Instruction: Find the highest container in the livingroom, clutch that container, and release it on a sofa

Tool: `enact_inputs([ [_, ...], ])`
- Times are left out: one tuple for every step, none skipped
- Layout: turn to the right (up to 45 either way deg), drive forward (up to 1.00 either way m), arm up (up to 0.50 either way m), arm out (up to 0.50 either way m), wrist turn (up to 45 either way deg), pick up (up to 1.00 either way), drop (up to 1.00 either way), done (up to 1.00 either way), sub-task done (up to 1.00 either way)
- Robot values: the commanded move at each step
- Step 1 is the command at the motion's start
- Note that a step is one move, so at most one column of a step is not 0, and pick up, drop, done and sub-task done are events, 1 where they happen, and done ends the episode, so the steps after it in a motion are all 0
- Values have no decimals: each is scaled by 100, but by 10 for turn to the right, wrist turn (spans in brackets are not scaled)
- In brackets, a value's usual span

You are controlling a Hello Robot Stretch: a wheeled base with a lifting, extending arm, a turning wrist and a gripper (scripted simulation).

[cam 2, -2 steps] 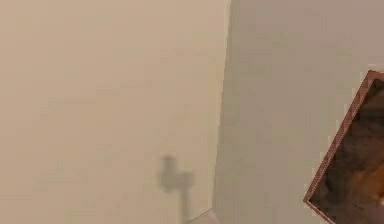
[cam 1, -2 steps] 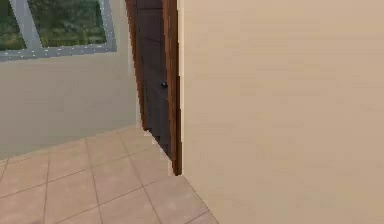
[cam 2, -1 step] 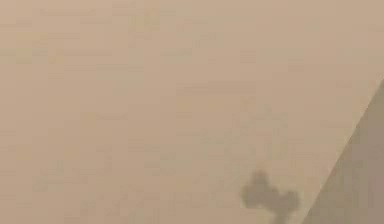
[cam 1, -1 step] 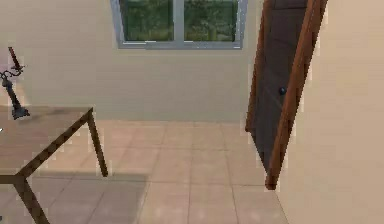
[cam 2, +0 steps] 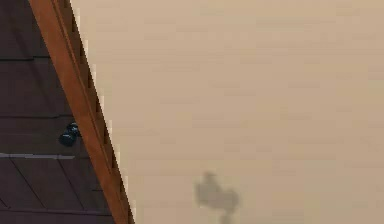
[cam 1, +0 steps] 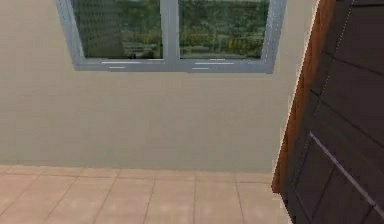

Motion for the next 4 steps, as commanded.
enact_inputs([
  [-30,0,0,0,0,0,0,0,0],
  [0,80,0,0,0,0,0,0,0],
  [-450,0,0,0,0,0,0,0,0],
  [-60,0,0,0,0,0,0,0,0],
])
